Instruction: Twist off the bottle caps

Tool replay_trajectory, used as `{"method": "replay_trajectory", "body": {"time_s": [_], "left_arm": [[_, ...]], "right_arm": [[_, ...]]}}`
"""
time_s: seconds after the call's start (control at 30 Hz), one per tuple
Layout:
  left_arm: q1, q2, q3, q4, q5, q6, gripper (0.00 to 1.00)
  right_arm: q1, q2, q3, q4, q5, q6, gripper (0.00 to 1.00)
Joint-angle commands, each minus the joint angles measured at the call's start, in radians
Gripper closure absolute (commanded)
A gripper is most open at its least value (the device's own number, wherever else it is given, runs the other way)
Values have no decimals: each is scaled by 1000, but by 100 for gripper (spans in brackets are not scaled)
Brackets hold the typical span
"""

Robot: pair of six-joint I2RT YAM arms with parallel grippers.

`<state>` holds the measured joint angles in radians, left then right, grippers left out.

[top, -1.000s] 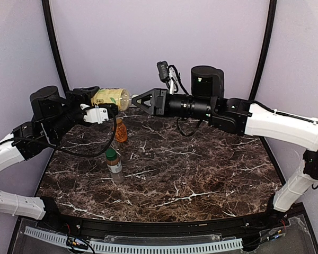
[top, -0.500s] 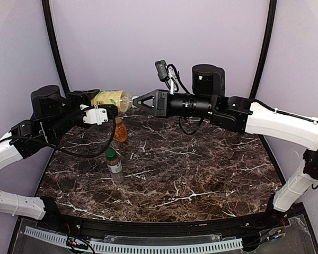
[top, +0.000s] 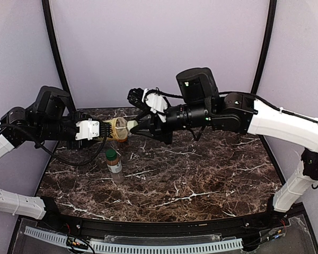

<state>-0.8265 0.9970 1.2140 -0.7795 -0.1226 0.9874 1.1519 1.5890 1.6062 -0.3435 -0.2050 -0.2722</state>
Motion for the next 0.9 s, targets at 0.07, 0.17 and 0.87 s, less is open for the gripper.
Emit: {"method": "replay_trajectory", "body": {"time_s": [0.07,0.17,0.87], "left_arm": [[-15,18,56,-109,221,-32,84],[-16,20,56,-109,223,-28,84],[-16,-37,-135,548,-292,174,83]], "right_arm": [[58,-38,-37,6,40,-427,100],[77,-35,-44,4,113,-501,100],[52,-170,-147,291,285,584,8]]}}
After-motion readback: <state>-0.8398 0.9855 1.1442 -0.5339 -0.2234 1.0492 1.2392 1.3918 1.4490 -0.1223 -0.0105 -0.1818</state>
